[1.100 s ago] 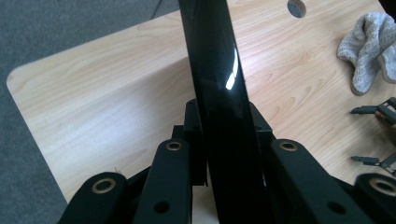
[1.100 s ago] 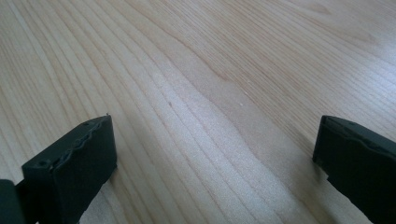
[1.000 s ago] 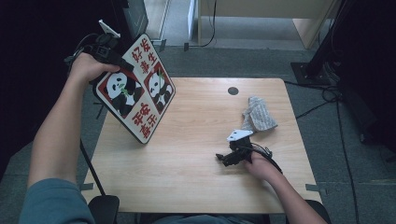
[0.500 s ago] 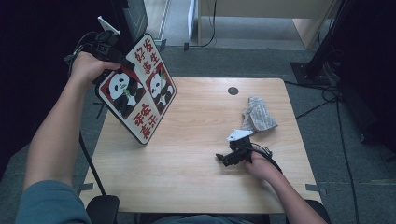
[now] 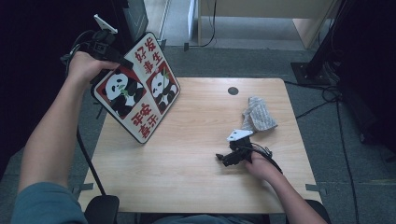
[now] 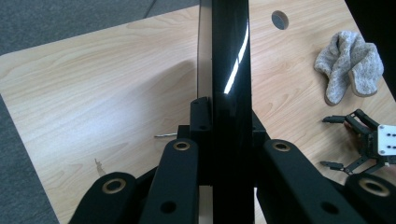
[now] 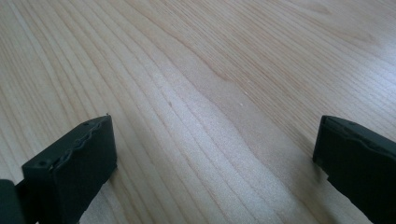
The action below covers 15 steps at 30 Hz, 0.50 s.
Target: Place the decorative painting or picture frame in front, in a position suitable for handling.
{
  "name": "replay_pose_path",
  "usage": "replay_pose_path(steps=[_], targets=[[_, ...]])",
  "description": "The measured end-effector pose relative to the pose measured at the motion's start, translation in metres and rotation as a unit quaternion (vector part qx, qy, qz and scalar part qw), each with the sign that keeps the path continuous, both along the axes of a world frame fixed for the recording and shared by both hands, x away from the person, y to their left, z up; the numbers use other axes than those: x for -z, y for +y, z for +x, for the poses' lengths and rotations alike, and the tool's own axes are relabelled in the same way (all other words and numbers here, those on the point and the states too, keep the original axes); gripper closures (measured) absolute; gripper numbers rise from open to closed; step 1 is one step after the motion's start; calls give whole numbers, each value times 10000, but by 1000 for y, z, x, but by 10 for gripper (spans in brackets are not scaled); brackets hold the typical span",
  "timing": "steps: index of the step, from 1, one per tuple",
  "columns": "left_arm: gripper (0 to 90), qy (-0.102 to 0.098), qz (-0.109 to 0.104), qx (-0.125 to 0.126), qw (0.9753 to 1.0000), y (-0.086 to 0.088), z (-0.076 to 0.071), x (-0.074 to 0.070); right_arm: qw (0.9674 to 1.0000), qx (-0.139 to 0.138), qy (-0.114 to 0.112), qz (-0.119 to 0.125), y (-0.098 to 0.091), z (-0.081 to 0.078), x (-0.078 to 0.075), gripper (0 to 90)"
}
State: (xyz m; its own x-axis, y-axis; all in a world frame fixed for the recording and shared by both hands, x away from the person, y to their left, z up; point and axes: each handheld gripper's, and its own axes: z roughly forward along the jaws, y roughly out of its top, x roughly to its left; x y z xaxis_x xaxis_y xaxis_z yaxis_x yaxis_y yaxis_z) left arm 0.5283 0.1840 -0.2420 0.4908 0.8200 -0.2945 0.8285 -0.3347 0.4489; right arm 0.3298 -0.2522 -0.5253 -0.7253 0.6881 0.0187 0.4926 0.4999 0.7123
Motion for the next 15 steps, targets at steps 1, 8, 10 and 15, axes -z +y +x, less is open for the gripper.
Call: replay_pose_path(steps=[1, 8, 10, 15], targets=[[815, -7, 43, 39, 10000, -2, -1, -1, 10000, -1, -1, 0, 0, 0, 0, 0], [814, 52, 178, 231, 9996, -10, -16, -11, 10000, 2, 0, 0, 0, 0, 0, 0], [814, 29, 191, 236, 9995, -14, -25, -14, 10000, 0, -1, 1, 0, 0, 0, 0], [814, 30, 204, 310, 9993, -27, -45, -15, 10000, -2, 3, -3, 0, 0, 0, 0]])
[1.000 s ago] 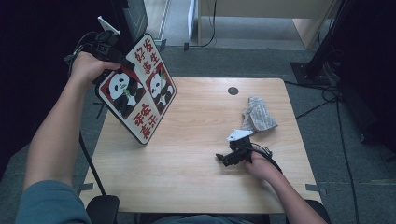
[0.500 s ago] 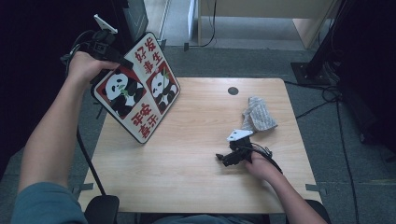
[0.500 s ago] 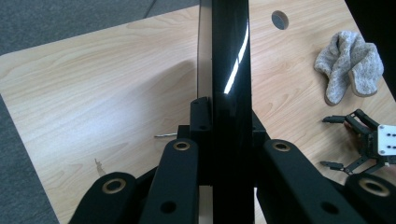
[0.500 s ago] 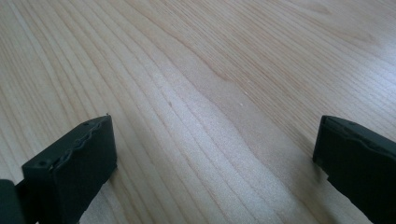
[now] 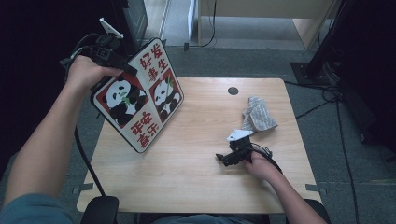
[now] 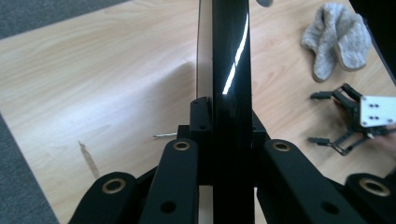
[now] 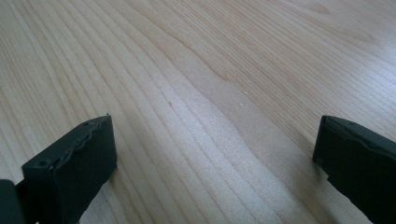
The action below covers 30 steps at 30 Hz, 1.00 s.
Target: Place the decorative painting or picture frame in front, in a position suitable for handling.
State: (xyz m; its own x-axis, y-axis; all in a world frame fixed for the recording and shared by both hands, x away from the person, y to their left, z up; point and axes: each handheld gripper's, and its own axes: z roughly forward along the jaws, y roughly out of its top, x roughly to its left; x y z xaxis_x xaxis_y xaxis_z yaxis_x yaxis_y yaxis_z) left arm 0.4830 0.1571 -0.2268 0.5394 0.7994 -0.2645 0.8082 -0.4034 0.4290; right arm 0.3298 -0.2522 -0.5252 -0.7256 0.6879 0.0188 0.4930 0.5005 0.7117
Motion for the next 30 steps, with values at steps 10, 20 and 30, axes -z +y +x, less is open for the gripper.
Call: replay_pose_path(steps=[10, 20, 30], targets=[[815, -7, -62, 376, 9993, -26, -36, 3, 10000, -15, 19, 2, 1, 0, 0, 0], [815, 176, 7, 634, 9978, -47, -60, 8, 10000, -83, 8, 0, 4, 3, 0, 0], [813, 176, 92, 812, 9965, -72, -66, 14, 9999, -106, -5, -3, 5, 4, 0, 0]])
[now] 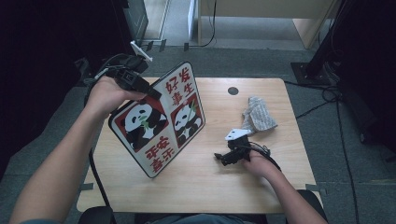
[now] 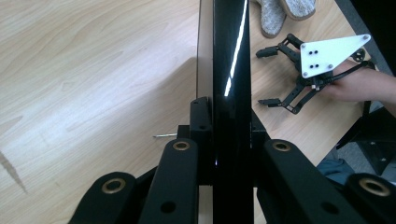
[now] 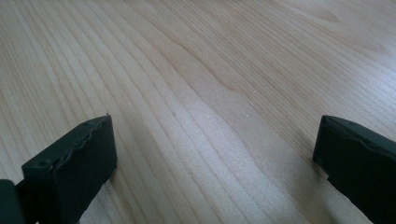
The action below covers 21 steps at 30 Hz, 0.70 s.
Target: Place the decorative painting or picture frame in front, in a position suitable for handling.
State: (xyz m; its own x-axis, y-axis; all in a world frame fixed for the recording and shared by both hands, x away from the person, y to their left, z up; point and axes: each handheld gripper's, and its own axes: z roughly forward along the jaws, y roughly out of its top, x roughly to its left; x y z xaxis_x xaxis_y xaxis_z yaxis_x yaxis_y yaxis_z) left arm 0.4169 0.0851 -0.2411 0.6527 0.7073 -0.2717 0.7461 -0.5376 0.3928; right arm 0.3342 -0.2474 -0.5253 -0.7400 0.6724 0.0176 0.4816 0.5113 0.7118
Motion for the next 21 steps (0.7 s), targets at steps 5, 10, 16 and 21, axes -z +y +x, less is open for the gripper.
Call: replay_pose_path(steps=[5, 10, 16, 21], targets=[[813, 57, -69, 4, 10000, -9, -2, 2, 10000, 2, 0, 2, 0, 0, 0, 0], [810, 63, -182, 28, 9998, -12, -2, 5, 10000, 0, 2, 2, 0, 0, 0, 0], [807, 41, -173, -1, 9998, -9, 0, 6, 10000, 3, -2, 1, 0, 0, 0, 0], [759, 72, -341, 14, 9994, -7, 3, 7, 10000, 3, 1, 1, 0, 0, 0, 0]])
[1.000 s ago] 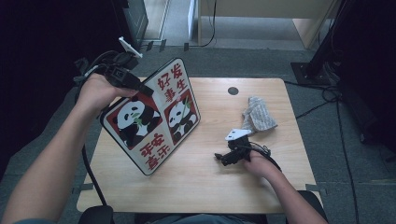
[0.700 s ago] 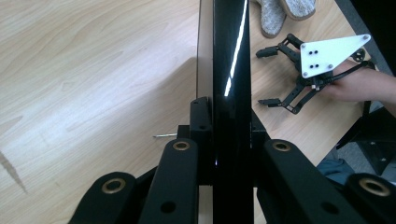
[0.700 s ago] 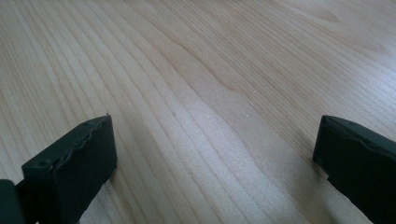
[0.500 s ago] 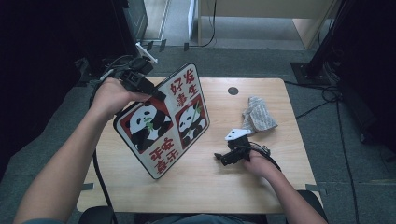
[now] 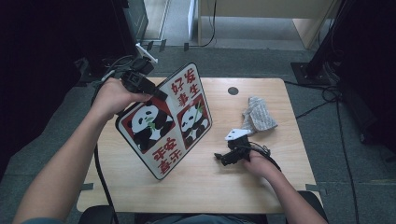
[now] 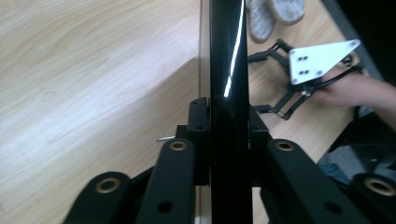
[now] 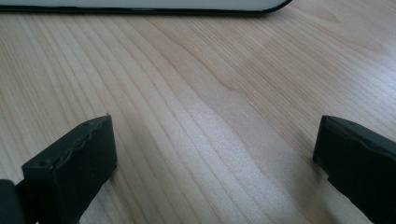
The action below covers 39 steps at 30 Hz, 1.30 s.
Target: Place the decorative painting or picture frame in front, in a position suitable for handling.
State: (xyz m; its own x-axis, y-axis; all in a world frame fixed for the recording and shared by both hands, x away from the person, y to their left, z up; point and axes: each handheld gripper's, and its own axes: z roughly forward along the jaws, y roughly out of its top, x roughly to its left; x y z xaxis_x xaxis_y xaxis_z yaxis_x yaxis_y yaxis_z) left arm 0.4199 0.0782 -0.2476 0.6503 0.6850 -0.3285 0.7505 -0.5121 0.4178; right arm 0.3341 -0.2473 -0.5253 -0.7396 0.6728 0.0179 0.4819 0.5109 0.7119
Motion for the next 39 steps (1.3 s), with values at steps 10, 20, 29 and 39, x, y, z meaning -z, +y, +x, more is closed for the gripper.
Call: replay_pose_path(steps=[10, 20, 29, 39], targets=[[624, -46, -206, 17, 9998, 7, 2, -2, 10000, 0, 0, 1, 0, 0, 0, 0], [584, -129, -261, 99, 9995, 17, -3, -7, 10000, 0, 0, 1, 0, 0, 0, 0], [489, -393, -296, 235, 9985, 29, -12, -12, 10000, 13, 4, -1, 0, 0, 0, 0], [455, -476, -472, 204, 9975, 50, -24, -9, 10000, 37, 10, -5, 0, -1, 0, 0]])
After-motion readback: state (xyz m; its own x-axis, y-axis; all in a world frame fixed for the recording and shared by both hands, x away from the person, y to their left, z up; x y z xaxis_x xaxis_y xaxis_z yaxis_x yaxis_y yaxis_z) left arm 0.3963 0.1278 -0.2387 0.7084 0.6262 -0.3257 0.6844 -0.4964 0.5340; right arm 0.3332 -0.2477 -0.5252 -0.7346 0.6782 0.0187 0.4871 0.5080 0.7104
